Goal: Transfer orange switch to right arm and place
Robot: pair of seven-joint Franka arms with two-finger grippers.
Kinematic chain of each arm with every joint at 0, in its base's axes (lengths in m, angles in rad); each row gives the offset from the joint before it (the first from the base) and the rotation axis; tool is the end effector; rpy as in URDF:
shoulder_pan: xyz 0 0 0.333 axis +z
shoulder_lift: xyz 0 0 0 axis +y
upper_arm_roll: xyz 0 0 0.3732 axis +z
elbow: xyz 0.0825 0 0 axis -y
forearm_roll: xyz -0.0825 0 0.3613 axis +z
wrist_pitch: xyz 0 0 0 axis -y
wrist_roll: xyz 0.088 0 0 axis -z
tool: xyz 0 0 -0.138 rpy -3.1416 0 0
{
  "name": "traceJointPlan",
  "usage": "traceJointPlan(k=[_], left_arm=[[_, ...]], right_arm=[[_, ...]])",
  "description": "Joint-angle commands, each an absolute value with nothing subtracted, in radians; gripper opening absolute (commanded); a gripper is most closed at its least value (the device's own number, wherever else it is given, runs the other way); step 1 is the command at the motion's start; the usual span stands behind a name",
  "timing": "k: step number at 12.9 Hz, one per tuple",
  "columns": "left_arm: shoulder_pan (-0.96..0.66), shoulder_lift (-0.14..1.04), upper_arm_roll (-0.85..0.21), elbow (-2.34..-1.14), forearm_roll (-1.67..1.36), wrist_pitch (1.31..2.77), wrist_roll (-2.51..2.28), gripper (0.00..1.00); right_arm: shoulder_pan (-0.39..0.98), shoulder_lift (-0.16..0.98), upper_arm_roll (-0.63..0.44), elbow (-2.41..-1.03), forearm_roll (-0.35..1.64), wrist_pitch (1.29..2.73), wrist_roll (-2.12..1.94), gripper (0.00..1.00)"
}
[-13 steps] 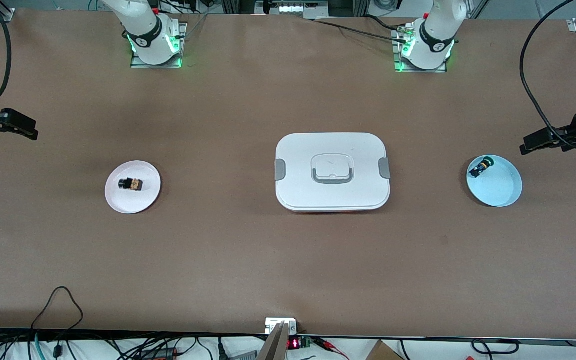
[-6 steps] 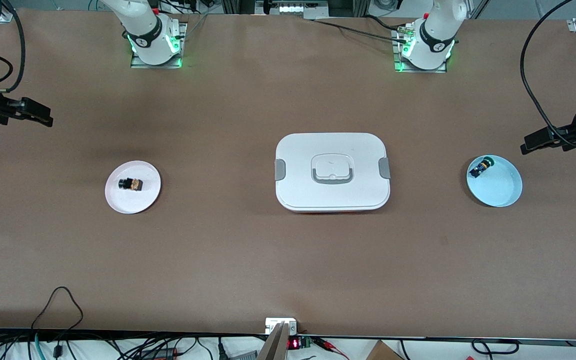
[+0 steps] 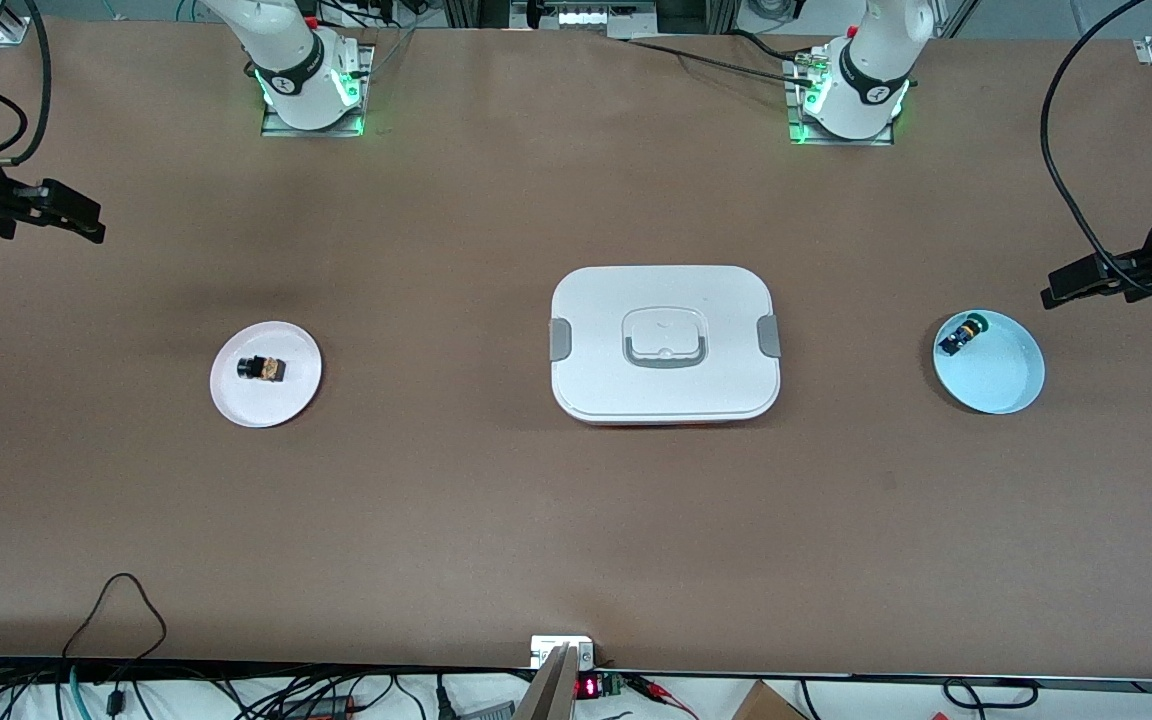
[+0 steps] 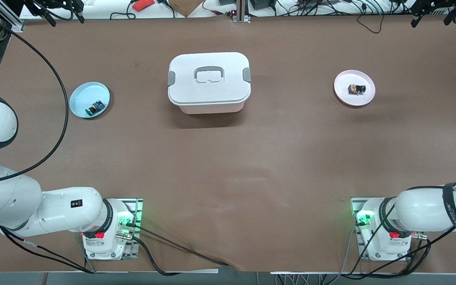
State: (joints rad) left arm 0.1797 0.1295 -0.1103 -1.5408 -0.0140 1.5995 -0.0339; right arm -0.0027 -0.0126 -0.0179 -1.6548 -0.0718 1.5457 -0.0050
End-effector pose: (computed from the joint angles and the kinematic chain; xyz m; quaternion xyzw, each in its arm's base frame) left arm 0.5740 0.0423 0.5952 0.9979 0.0522 -0.0347 0.0147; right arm 0.5181 -0.0208 0.6182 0.9982 -0.0069 -0.0487 0.0352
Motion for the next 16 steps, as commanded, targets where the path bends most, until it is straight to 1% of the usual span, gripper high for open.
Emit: traceJointPlan(k=[1,16], left_arm=[[0.176,0.123,-0.109,-1.539,-0.006,1.601,-0.035,1.0],[0.176,0.124,-0.109,-1.539,-0.008,1.6,-0.034,1.0]], right_arm=[[-0.014,-0.046,-0.012,-1.687,-0.054,1.568,0.006,1.0],[-0.015,-0.035,-0.011,-1.641,-0.055,1.562,-0.002,1.0]])
